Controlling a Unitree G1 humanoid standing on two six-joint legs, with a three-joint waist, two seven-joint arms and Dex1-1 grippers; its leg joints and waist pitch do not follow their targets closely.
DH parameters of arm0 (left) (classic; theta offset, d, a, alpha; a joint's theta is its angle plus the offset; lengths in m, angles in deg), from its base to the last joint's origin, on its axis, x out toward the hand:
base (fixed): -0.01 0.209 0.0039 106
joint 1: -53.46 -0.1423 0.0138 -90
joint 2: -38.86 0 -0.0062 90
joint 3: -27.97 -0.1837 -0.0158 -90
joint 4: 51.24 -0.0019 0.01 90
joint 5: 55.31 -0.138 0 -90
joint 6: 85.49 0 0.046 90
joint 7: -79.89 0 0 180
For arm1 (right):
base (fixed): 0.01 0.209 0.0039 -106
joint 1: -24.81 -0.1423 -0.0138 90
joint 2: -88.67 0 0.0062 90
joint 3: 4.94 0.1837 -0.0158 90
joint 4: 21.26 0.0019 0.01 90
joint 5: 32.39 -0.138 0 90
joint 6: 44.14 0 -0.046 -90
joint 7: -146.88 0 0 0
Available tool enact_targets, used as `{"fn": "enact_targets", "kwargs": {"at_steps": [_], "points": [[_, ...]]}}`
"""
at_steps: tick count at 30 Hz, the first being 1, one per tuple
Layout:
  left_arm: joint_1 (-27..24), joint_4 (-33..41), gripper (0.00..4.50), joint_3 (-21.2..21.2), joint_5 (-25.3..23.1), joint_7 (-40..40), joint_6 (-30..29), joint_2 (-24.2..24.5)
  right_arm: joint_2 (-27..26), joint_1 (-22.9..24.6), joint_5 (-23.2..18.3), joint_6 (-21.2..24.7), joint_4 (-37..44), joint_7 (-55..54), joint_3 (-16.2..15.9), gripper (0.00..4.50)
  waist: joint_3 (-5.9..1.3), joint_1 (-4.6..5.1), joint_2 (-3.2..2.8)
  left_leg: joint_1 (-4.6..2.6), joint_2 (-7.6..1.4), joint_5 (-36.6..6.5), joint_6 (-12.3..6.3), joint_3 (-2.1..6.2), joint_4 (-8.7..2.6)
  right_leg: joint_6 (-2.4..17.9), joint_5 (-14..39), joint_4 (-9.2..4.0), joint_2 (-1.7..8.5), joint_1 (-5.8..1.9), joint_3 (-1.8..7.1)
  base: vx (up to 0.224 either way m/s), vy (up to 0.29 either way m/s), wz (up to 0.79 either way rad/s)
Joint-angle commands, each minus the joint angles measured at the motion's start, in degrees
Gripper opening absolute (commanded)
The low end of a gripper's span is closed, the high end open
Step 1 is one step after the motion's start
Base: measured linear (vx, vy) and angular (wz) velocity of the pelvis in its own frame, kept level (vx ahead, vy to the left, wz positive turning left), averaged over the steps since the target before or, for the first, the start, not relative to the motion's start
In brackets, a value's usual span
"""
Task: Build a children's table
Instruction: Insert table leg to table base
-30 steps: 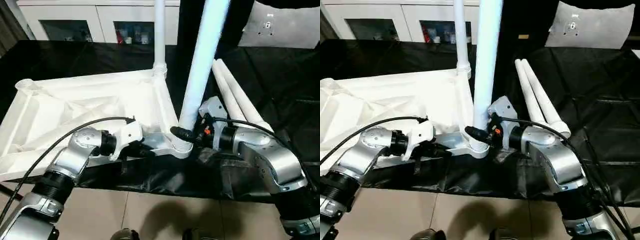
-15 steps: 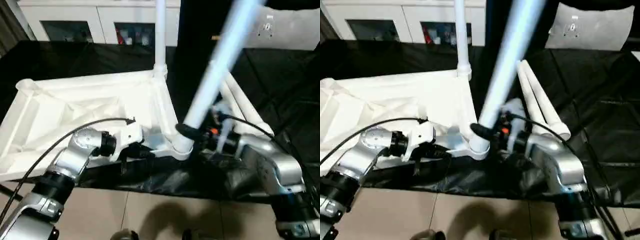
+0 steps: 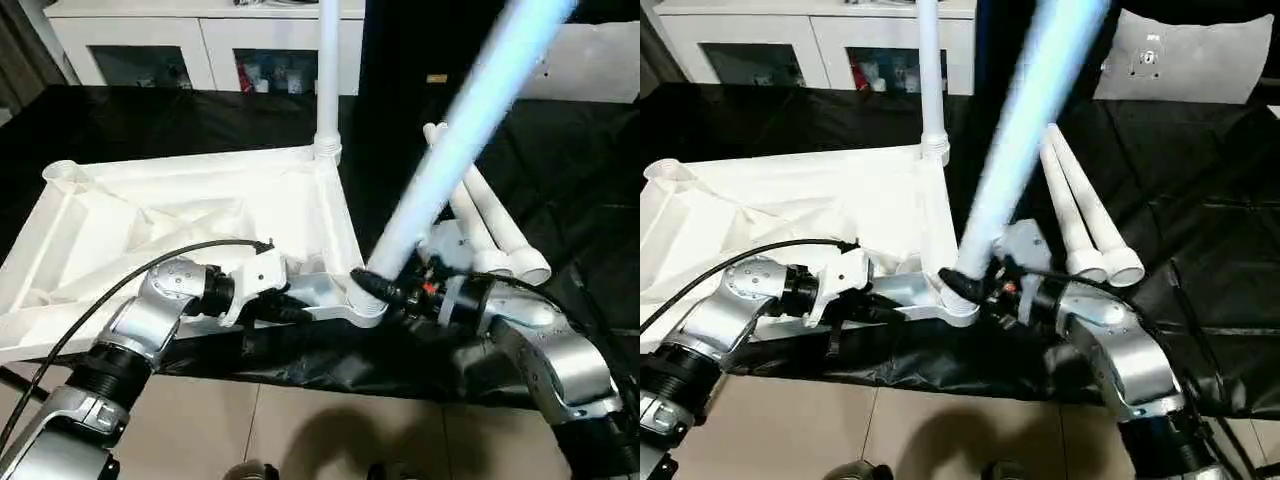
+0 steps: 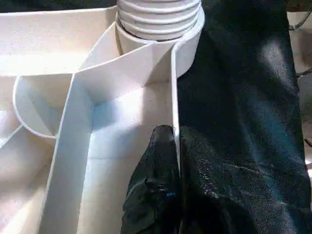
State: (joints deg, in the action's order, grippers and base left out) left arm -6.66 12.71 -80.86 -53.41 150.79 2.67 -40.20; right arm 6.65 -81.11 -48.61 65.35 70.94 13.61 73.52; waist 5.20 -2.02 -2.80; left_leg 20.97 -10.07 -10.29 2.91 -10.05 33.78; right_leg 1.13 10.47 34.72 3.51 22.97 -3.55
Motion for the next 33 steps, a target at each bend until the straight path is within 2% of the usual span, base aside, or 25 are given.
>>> {"fn": "enact_targets", "kwargs": {"at_steps": [1, 2, 3, 4, 5, 6, 8, 9, 10, 11, 13, 14, 15, 18, 19, 21, 23, 24, 26, 28, 29, 30, 31, 32, 33], "points": [[0.6, 0.0, 0.00, -1.0, -0.8, 1.6, 0.9, 0.7, 1.1, 2.6, 3.0, 3.3, -4.1, 2.3, -5.1, 1.90, -2.27, 0.05, -0.05, -0.62, -2.66, -18.6, -1.31, 1.40, -4.59, 9.0, 25.0, -5.83, 4.57, -2.13, 3.11, 0.000, 0.000, 0.00], [1.4, -0.9, 0.00, -1.5, -0.9, 2.8, 1.6, 0.7, 2.1, 1.8, 3.4, 3.4, -4.8, 5.3, -7.7, 1.90, -1.81, 0.15, -0.03, -0.66, -2.72, -19.3, -1.46, 1.42, -4.73, 8.7, 25.6, -6.03, 4.56, -1.83, 3.17, 0.000, 0.000, 0.00], [1.9, -1.3, 0.00, -1.6, -1.0, 3.2, 1.9, 0.6, 2.6, 1.6, 3.5, 3.6, -5.0, 6.6, -8.7, 1.90, -1.59, 0.30, 0.18, -0.67, -2.66, -19.6, -1.60, 1.44, -4.86, 8.3, 25.9, -6.13, 4.40, -1.82, 3.15, 0.000, 0.000, 0.00], [2.3, -1.7, 0.00, -1.8, -1.0, 3.7, 2.3, 0.6, 3.0, 1.5, 3.5, 3.9, -5.1, 7.8, -9.6, 1.90, -1.68, 0.27, 0.12, -0.71, -2.65, -19.4, -1.70, 1.48, -4.86, 8.3, 25.6, -6.01, 4.39, -1.90, 3.15, 0.000, 0.000, 0.00], [2.6, -2.0, 0.00, -1.9, -1.1, 3.9, 2.5, 0.6, 3.1, 1.4, 3.5, 4.0, -5.2, 8.4, -10.0, 1.90, -1.47, 0.28, 0.07, -0.75, -2.70, -19.1, -1.97, 1.42, -4.97, 8.2, 25.4, -6.14, 4.48, -1.81, 3.26, 0.000, 0.000, 0.00], [3.5, -2.5, 0.00, -2.1, -1.2, 4.5, 3.0, 0.4, 3.6, 1.5, 3.2, 4.6, -5.0, 10.0, -10.9, 1.90, -0.91, 0.26, 0.38, -0.79, -2.88, -19.2, -2.23, 1.34, -5.20, 8.4, 24.8, -6.41, 4.58, -1.44, 3.39, 0.000, 0.000, 0.00], [5.8, -4.2, 0.00, -2.1, -1.1, 5.4, 3.8, -0.1, 4.4, 1.7, 2.8, 5.7, -4.5, 12.4, -12.6, 1.89, -0.93, 0.09, 0.61, -0.73, -3.03, -17.7, -2.63, 1.36, -5.38, 9.0, 21.7, -6.07, 4.59, -1.70, 3.38, 0.000, 0.000, 0.00], [6.2, -4.5, 0.00, -2.1, -1.1, 5.5, 4.0, -0.2, 4.6, 1.8, 2.9, 5.8, -4.4, 12.8, -12.9, 1.89, -0.96, 0.00, 0.45, -0.75, -3.02, -17.3, -2.74, 1.36, -5.43, 9.4, 20.7, -6.02, 4.55, -1.80, 3.35, 0.000, 0.000, 0.00], [6.7, -4.6, 0.00, -2.1, -1.1, 5.7, 4.1, -0.4, 5.0, 2.2, 2.7, 6.1, -3.8, 13.4, -13.3, 1.89, -0.49, 0.11, 0.90, -0.59, -3.09, -17.3, -2.80, 1.34, -5.60, 9.6, 20.3, -6.09, 4.59, -1.65, 3.37, 0.000, 0.000, 0.00], [7.8, -5.6, 0.00, -2.0, -1.2, 6.0, 4.5, -0.5, 5.3, 2.6, 2.3, 7.0, -2.8, 14.1, -13.8, 1.89, -0.49, -0.06, 0.76, -0.84, -3.21, -16.9, -2.70, 1.38, -5.73, 9.9, 18.9, -5.94, 4.67, -1.83, 3.37, 0.000, 0.000, 0.00], [9.5, -7.1, 0.00, -1.9, -1.4, 6.2, 5.0, -0.6, 5.4, 3.2, 1.8, 8.0, -1.5, 14.4, -14.3, 1.89, -0.46, -0.07, 0.79, -0.85, -3.31, -16.1, -2.88, 1.38, -5.84, 10.6, 16.4, -5.81, 4.64, -1.90, 3.31, 0.000, 0.000, 0.00], [11.0, -8.6, 0.00, -1.8, -1.8, 6.4, 5.6, -0.7, 5.5, 3.7, 1.2, 8.8, -0.2, 14.3, -14.6, 1.89, -0.09, -0.08, 0.99, -0.76, -3.20, -15.6, -3.29, 1.29, -5.98, 10.7, 15.0, -5.97, 4.59, -1.92, 3.26, 0.000, 0.000, 0.00], [11.4, -9.0, 0.00, -1.7, -1.9, 6.4, 5.8, -0.7, 5.4, 3.8, 1.0, 8.9, 0.1, 14.2, -14.6, 1.89, -0.10, -0.12, 1.05, -0.72, -3.26, -14.7, -3.49, 1.28, -5.98, 10.9, 13.6, -5.81, 4.78, -2.05, 3.32, 0.000, 0.000, 0.00], [13.6, -12.3, 0.00, -1.6, -2.9, 5.9, 7.4, -0.3, 4.2, 3.8, 1.3, 9.2, 0.7, 13.5, -14.6, 1.89, 0.35, -0.13, 0.93, -0.63, -3.30, -14.4, -3.49, 1.24, -6.10, 11.6, 13.1, -5.86, 5.06, -2.04, 3.31, 0.000, 0.000, 0.00], [13.7, -12.5, 0.00, -1.5, -3.0, 5.8, 7.6, -0.2, 4.1, 3.8, 1.4, 9.2, 0.7, 13.3, -14.5, 1.89, 0.49, -0.06, 1.09, -0.60, -3.29, -14.8, -3.43, 1.22, -6.17, 11.5, 13.7, -5.97, 5.04, -2.04, 3.30, 0.000, 0.000, 0.00], [14.0, -13.6, 0.00, -1.0, -3.2, 5.6, 7.9, 0.3, 3.3, 3.7, 1.9, 9.0, 0.6, 12.4, -14.3, 1.89, 1.08, 0.02, 1.27, -0.60, -3.25, -17.1, -2.67, 1.37, -6.53, 10.5, 20.0, -6.40, 5.25, -1.96, 3.33, 0.000, 0.000, 0.00], [13.3, -13.3, 0.00, -0.4, -2.9, 5.2, 7.4, 1.0, 2.5, 3.6, 2.7, 8.7, 0.3, 10.9, -14.0, 1.89, 1.33, 0.10, 1.17, -0.78, -3.37, -18.6, -2.03, 1.52, -6.68, 9.7, 24.5, -6.78, 5.50, -1.78, 3.47, 0.000, 0.000, 0.00], [12.7, -13.0, 0.00, 0.1, -2.7, 4.7, 6.9, 1.4, 1.9, 3.5, 3.1, 8.5, 0.0, 9.6, -13.6, 1.89, 1.74, 0.16, 1.17, -0.86, -3.40, -19.7, -1.56, 1.62, -6.92, 9.2, 27.0, -6.99, 5.56, -1.56, 3.60, 0.000, 0.000, 0.00], [10.1, -11.6, 0.00, 1.8, -2.4, 2.3, 5.5, 2.5, -0.2, 3.5, 4.2, 7.9, -1.1, 5.7, -12.3, 1.89, 1.86, 0.14, 1.05, -1.23, -3.39, -21.4, -0.93, 1.80, -7.05, 8.0, 31.5, -7.43, 5.75, -1.29, 3.70, 0.000, 0.000, 0.00], [8.2, -9.8, 0.00, 3.0, -2.1, 0.5, 3.8, 3.1, -1.7, 3.5, 4.8, 7.3, -1.9, 3.2, -11.3, 1.89, 2.14, 0.44, 1.16, -0.85, -3.39, -22.3, -0.24, 2.22, -7.35, 6.8, 35.0, -7.58, 5.94, -1.44, 3.66, 0.000, 0.000, 0.00], [6.8, -8.1, 0.00, 3.8, -1.9, -0.9, 2.5, 3.4, -2.5, 3.5, 5.2, 7.0, -2.4, 1.8, -10.7, 1.89, 2.31, 0.77, 1.21, -0.52, -3.25, -23.6, 0.09, 2.61, -7.59, 5.3, 39.2, -7.72, 6.00, -1.43, 3.38, 0.000, 0.000, 0.00], [6.4, -7.6, 0.00, 4.1, -1.8, -1.3, 2.1, 3.5, -2.7, 3.5, 5.3, 6.9, -2.5, 1.3, -10.5, 1.89, 2.38, 0.90, 1.14, -0.86, -3.09, -24.5, 0.26, 2.79, -7.43, 3.6, 43.5, -8.32, 6.22, -1.03, 3.39, 0.000, 0.000, 0.00], [4.9, -5.5, 0.00, 5.0, -1.5, -2.5, 0.4, 3.9, -3.5, 3.4, 5.5, 7.0, -2.9, -0.1, -9.8, 1.89, 2.29, 0.94, 0.95, -1.08, -3.00, -24.8, 0.37, 2.84, -7.40, 3.2, 44.7, -8.54, 6.20, -0.89, 3.40, 0.000, 0.000, 0.00], [-0.7, 4.4, 0.00, 7.6, -0.2, -5.6, -6.7, 4.2, -5.3, 2.9, 6.2, 7.3, -4.1, -4.1, -7.8, 1.89, 2.06, 1.19, 1.12, -1.00, -3.28, -24.2, 0.91, 2.99, -7.46, 3.7, 43.3, -8.17, 6.40, -0.98, 3.59, 0.000, 0.000, 0.00], [-2.5, 7.5, 0.00, 8.3, 0.2, -6.3, -8.8, 4.3, -5.9, 2.6, 6.5, 7.4, -4.6, -5.3, -7.2, 1.89, 2.42, 1.82, 1.17, -0.12, -3.18, -23.7, 0.65, 3.20, -7.88, 3.9, 42.6, -8.14, 6.14, -1.30, 3.33, 0.000, 0.000, 0.00]]}}
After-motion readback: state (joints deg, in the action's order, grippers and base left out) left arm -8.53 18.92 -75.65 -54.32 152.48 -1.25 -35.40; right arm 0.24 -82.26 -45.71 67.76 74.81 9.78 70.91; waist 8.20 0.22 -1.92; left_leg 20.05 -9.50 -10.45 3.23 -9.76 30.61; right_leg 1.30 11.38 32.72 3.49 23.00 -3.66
